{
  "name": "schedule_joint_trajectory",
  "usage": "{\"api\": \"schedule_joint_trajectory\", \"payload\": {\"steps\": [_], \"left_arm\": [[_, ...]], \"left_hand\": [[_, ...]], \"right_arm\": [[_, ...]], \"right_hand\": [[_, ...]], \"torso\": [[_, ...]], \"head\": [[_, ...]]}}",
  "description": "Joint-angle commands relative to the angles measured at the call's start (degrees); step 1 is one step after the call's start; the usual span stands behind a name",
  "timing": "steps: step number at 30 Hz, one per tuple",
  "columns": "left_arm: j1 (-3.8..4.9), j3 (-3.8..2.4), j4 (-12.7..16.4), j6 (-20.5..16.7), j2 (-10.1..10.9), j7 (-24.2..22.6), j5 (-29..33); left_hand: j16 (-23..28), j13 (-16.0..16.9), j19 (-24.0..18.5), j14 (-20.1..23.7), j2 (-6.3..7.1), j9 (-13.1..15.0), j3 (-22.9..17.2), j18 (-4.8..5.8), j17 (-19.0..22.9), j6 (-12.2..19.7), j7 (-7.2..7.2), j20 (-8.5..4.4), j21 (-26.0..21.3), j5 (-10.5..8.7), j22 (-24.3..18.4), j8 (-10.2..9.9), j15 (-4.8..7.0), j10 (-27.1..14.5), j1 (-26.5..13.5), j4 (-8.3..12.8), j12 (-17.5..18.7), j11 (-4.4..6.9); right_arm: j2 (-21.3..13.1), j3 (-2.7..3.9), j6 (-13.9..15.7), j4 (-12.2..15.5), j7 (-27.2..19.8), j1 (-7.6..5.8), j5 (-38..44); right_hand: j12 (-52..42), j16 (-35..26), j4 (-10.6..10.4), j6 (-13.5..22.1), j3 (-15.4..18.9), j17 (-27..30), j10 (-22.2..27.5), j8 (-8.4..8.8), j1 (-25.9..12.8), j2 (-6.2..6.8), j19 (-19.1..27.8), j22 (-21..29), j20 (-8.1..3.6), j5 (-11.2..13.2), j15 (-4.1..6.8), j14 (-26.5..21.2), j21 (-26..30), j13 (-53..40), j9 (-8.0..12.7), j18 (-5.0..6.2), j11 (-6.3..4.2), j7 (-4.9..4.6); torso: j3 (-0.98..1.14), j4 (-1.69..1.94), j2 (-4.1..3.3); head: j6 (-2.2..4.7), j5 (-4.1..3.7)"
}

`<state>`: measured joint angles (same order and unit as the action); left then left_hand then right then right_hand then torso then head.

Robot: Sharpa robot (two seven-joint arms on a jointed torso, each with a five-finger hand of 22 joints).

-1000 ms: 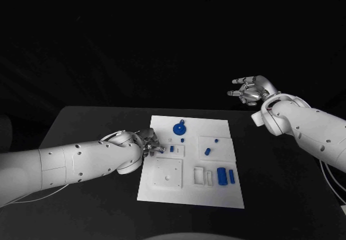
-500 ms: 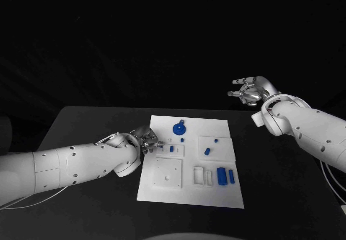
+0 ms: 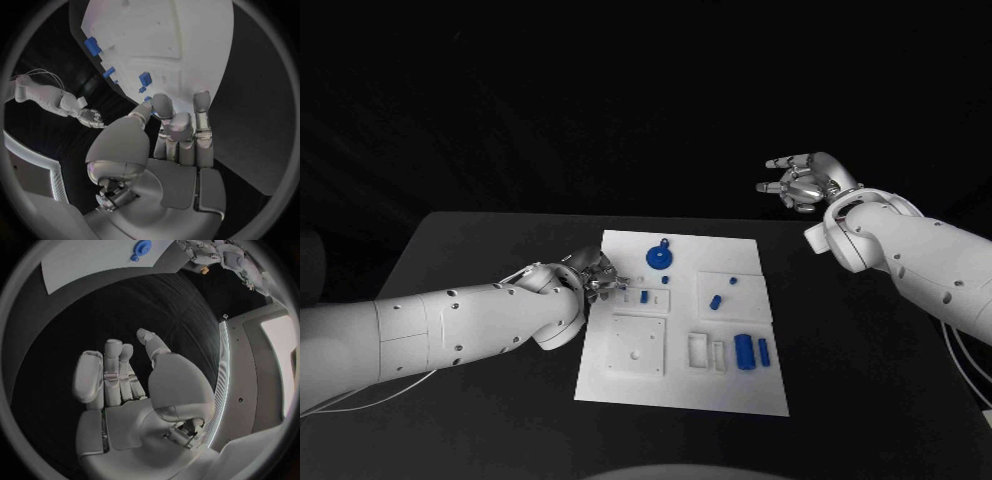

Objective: Assemble the parts on the task board

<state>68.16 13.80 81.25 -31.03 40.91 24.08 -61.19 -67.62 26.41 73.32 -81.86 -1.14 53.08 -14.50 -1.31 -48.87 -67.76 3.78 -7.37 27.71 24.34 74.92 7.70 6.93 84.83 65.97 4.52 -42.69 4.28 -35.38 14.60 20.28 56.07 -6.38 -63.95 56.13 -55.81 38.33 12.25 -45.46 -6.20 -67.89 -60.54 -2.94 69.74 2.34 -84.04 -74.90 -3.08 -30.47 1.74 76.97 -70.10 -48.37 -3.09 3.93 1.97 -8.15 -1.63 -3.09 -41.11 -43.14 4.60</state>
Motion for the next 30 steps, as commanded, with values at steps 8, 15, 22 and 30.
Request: {"api": "schedule_joint_trajectory", "payload": {"steps": [8, 15, 22, 30], "left_arm": [[-0.01, 0.01, -0.99, 2.8, -1.38, 4.21, -4.8], [-0.61, 0.02, -0.74, -1.25, -1.74, 2.81, -5.7], [-1.14, 0.03, 0.42, -3.49, -1.58, 1.67, -6.23], [-1.32, 0.04, 0.67, -2.37, -1.25, 2.26, -8.23]], "left_hand": [[0.32, 0.16, 0.07, 0.13, -0.94, -0.14, 0.22, -0.48, 0.01, -6.59, -6.2, 0.02, -0.37, -1.01, 1.09, 0.05, 0.24, 1.81, 1.54, -0.69, 0.26, 1.21], [-0.05, 0.34, 0.28, -0.09, -0.88, -0.1, 0.31, -0.54, -0.45, -6.77, -6.28, -0.04, -0.24, -0.81, 1.13, 0.18, 0.35, 1.8, 1.72, -0.84, 0.06, 1.33], [-0.04, 0.44, 0.3, -0.12, -0.85, -0.14, 0.33, -0.51, -0.44, -6.76, -6.3, -0.09, -0.14, -1.1, 1.11, 0.17, 0.37, 1.79, 1.8, -0.98, -0.02, 1.33], [0.25, 0.54, 0.18, -0.01, -0.92, -0.69, 0.62, -0.5, -0.16, -6.83, -6.25, -0.05, -0.24, -2.41, 1.09, -0.13, 0.33, 1.8, 2.41, -1.56, 0.27, 1.29]], "right_arm": [[0.06, 0.02, -0.74, 0.11, -0.18, 0.06, 0.41], [-0.01, 0.02, -0.75, 0.16, -0.19, 0.08, 0.41], [-0.07, 0.02, -0.76, 0.14, -0.19, 0.17, 0.41], [-0.1, 0.02, -0.78, 0.16, -0.17, 0.29, 0.41]], "right_hand": [[0.01, -0.19, 0.12, -0.22, -0.4, 0.08, 0.22, -0.19, -0.43, -0.01, -2.63, -9.6, -0.02, -0.45, 0.2, -0.31, 0.08, -0.07, -0.09, 0.29, -0.21, 0.02], [0.03, -0.19, 0.09, -0.15, -0.44, 0.08, 0.22, -0.18, -0.48, -0.02, -2.64, -9.61, -0.03, -0.58, 0.2, -0.3, 0.06, -0.06, -0.09, 0.29, -0.21, 0.02], [0.03, -0.19, 0.06, -0.25, -0.49, 0.08, 0.22, -0.2, -0.51, 0.04, -2.63, -9.59, -0.03, -0.83, 0.2, -0.3, 0.12, -0.06, -0.1, 0.3, -0.21, 0.02], [0.05, -0.2, 0.03, -0.25, -0.57, 0.09, 0.23, -0.19, -0.54, 0.04, -2.63, -9.59, -0.03, -1.1, 0.21, -0.31, 0.12, -0.05, -0.1, 0.3, -0.23, 0.02]], "torso": [[0.0, 0.0, -0.01], [-0.01, 0.05, 0.02], [-0.05, 0.07, 0.02], [-0.04, 0.06, 0.02]], "head": [[-0.16, 0.15], [-0.26, 0.11], [-0.44, 0.07], [-0.58, 0.13]]}}
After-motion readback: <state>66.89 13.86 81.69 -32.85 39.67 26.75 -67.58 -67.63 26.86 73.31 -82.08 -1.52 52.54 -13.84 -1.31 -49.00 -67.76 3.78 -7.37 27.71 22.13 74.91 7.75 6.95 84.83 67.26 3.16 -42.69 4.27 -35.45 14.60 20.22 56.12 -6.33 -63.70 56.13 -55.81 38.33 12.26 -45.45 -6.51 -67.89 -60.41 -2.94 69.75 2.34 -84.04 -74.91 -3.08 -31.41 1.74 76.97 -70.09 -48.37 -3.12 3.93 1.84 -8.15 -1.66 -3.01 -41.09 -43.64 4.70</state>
